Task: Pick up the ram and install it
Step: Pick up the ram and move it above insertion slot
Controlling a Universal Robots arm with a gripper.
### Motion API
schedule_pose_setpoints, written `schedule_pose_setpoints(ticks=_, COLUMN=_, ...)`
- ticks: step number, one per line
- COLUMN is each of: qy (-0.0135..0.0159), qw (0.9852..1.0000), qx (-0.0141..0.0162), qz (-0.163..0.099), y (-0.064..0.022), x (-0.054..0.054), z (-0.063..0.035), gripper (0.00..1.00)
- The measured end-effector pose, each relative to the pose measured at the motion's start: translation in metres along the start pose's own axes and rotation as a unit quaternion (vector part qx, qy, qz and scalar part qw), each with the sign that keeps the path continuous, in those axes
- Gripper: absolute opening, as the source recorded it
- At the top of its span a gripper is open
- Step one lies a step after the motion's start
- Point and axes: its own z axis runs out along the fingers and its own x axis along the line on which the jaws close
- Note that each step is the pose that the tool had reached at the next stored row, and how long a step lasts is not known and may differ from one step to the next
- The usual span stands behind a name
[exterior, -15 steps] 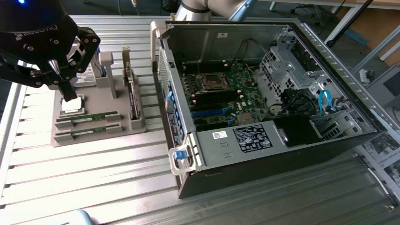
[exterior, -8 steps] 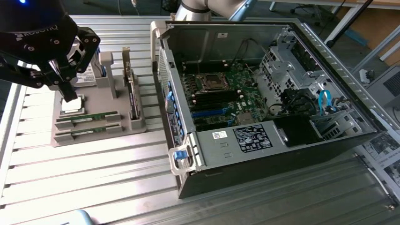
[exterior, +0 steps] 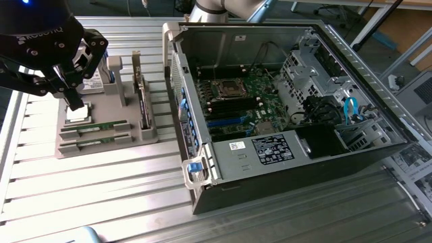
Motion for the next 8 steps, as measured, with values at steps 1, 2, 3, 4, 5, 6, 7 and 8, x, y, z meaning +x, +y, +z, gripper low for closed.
schedule_pose_setpoints(ticks=1, qy=0.0001, qw=1.0, qx=0.0004, qz=-0.001, y=0.0, x=0.0, z=0.0, gripper=0.11)
schedule_pose_setpoints(ticks=2, qy=0.0, qw=1.0, qx=0.0008, qz=-0.003, y=0.0, x=0.0, z=0.0, gripper=0.11)
schedule_pose_setpoints(ticks=3, qy=0.0001, qw=1.0, qx=0.0012, qz=-0.005, y=0.0, x=0.0, z=0.0, gripper=0.11)
schedule_pose_setpoints(ticks=4, qy=0.0001, qw=1.0, qx=0.0016, qz=-0.006, y=0.0, x=0.0, z=0.0, gripper=0.11)
schedule_pose_setpoints(ticks=5, qy=0.0002, qw=1.0, qx=0.002, qz=-0.008, y=0.0, x=0.0, z=0.0, gripper=0.11)
schedule_pose_setpoints(ticks=6, qy=0.0002, qw=1.0, qx=0.0024, qz=-0.009, y=0.0, x=0.0, z=0.0, gripper=0.11)
schedule_pose_setpoints(ticks=7, qy=0.0003, qw=0.9999, qx=0.0029, qz=-0.011, y=0.0, x=0.0, z=0.0001, gripper=0.11)
schedule_pose_setpoints(ticks=8, qy=0.0003, qw=0.9999, qx=0.0033, qz=-0.013, y=0.0, x=0.0, z=0.0001, gripper=0.11)
